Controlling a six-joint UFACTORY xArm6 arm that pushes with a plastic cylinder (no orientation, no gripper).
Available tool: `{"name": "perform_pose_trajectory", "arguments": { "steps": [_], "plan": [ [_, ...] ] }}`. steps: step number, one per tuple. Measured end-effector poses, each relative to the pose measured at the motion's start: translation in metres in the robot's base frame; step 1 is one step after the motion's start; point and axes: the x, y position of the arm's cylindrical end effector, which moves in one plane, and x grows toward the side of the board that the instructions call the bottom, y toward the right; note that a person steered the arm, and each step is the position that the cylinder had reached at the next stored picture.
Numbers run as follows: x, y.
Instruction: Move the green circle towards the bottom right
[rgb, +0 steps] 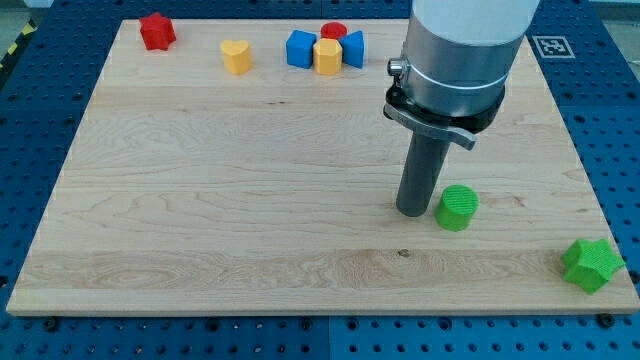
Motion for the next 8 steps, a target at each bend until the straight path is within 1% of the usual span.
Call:
{"name": "perform_pose_trajectory", "arguments": {
  "steps": [1,3,5,6,8],
  "plan": [
    [0.002,0.005],
    [0.002,0.04],
    [0.002,0.049],
    [0.002,0.064],
    [0.002,0.064]
  ]
}}
